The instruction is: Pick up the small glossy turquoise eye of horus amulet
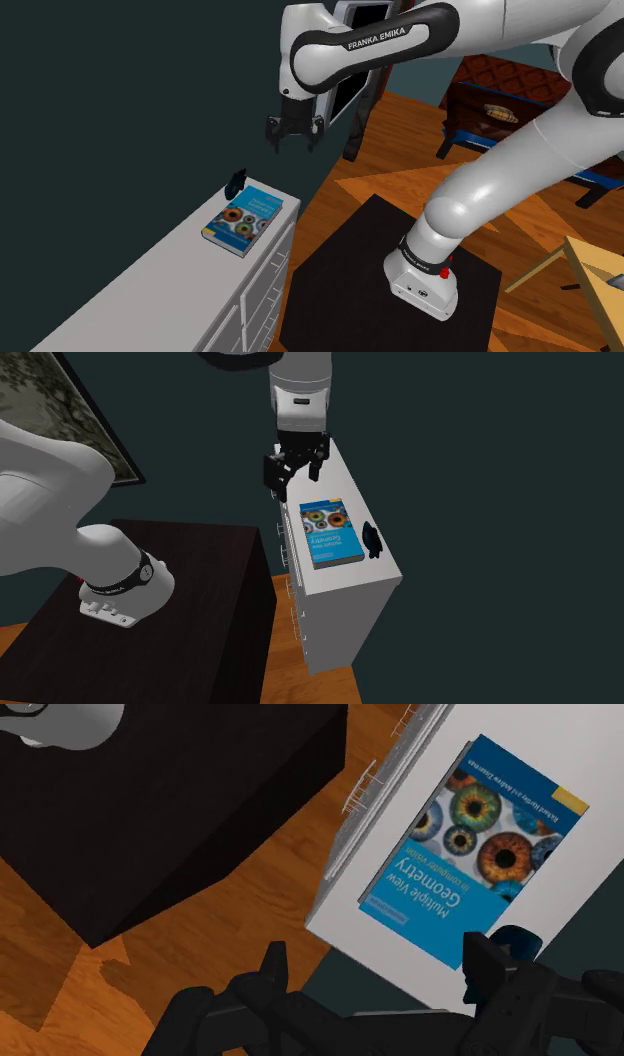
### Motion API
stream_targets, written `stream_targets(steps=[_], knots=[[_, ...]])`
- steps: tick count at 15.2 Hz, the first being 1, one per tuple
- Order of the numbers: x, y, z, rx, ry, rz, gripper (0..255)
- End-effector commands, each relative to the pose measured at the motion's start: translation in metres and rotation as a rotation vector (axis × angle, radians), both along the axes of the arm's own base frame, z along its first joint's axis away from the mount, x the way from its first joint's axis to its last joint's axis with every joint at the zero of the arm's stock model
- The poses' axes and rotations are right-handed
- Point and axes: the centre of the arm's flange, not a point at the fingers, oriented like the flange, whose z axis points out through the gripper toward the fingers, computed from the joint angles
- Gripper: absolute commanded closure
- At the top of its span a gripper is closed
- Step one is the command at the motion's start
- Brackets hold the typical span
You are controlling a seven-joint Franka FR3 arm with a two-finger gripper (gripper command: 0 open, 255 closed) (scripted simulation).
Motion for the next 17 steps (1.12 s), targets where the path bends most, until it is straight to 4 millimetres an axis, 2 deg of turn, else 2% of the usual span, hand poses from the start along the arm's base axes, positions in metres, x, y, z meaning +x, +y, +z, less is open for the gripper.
stream_targets(steps=[1,9,17], knots=[[0.019,0.010,-0.018,-0.001,-0.004,-0.062,0],[0.094,0.036,-0.086,-0.011,-0.013,-0.297,0],[0.174,0.043,-0.153,-0.020,-0.022,-0.532,0]])
